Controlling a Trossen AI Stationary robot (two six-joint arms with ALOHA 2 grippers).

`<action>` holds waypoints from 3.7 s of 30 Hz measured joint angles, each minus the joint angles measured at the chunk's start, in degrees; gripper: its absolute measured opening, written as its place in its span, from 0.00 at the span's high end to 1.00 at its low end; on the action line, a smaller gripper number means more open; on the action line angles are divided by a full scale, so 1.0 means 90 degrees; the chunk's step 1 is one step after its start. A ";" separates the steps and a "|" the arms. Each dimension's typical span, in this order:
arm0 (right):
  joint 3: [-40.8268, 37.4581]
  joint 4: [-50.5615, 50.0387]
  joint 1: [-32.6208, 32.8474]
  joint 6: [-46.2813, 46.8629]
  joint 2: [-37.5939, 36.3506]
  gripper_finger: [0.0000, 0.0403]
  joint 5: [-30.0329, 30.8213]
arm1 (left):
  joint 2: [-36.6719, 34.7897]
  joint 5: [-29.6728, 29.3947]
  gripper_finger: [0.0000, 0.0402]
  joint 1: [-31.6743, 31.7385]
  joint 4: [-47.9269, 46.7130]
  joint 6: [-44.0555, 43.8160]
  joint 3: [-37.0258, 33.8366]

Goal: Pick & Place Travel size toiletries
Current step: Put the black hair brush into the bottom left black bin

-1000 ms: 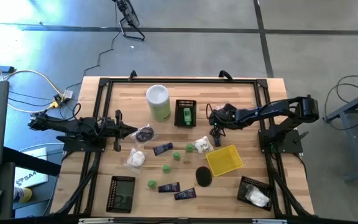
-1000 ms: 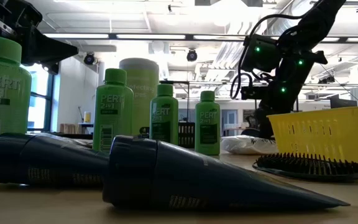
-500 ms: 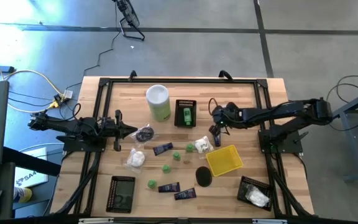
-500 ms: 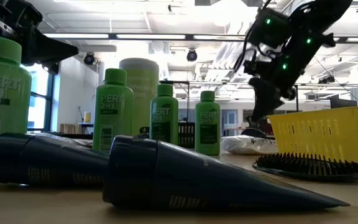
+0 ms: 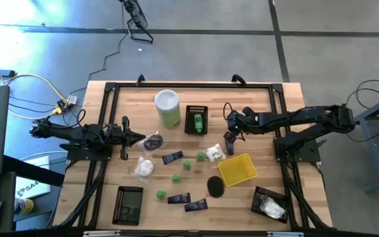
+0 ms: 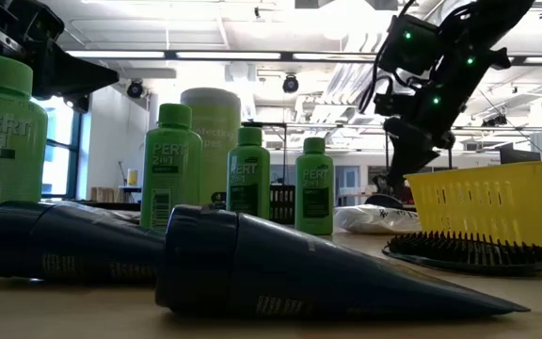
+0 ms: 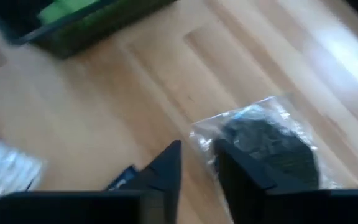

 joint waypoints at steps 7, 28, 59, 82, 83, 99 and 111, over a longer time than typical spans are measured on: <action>0.0000 -0.0034 -0.0172 0.0304 0.0131 0.51 -0.0088 | -0.0001 0.0000 0.99 -0.0001 -0.0002 -0.0001 -0.0001; 0.0027 0.0276 -0.0578 -0.0205 0.1452 0.51 -0.0403 | -0.0001 0.0019 0.99 0.0001 -0.0005 -0.0001 0.0001; -0.0022 0.0247 -0.0169 0.0095 0.0693 0.99 -0.0039 | 0.0000 -0.0005 0.99 0.0000 -0.0005 -0.0001 -0.0001; -0.0002 0.0882 0.0429 0.0067 -0.1711 0.99 0.0874 | -0.0001 0.0001 0.99 0.0000 -0.0002 -0.0001 0.0000; -0.0001 0.1008 0.0476 0.0009 -0.1746 0.99 0.1037 | -0.0001 0.0002 0.99 0.0000 -0.0002 -0.0001 -0.0001; 0.0000 0.2603 0.0959 -0.0873 -0.1768 0.99 0.0140 | -0.0001 -0.0003 0.98 0.0001 0.0279 0.0031 -0.0001; 0.0000 0.4085 0.0979 -0.1582 -0.1768 0.99 -0.1550 | -0.0001 0.0033 0.68 0.0000 0.0517 -0.0164 -0.0001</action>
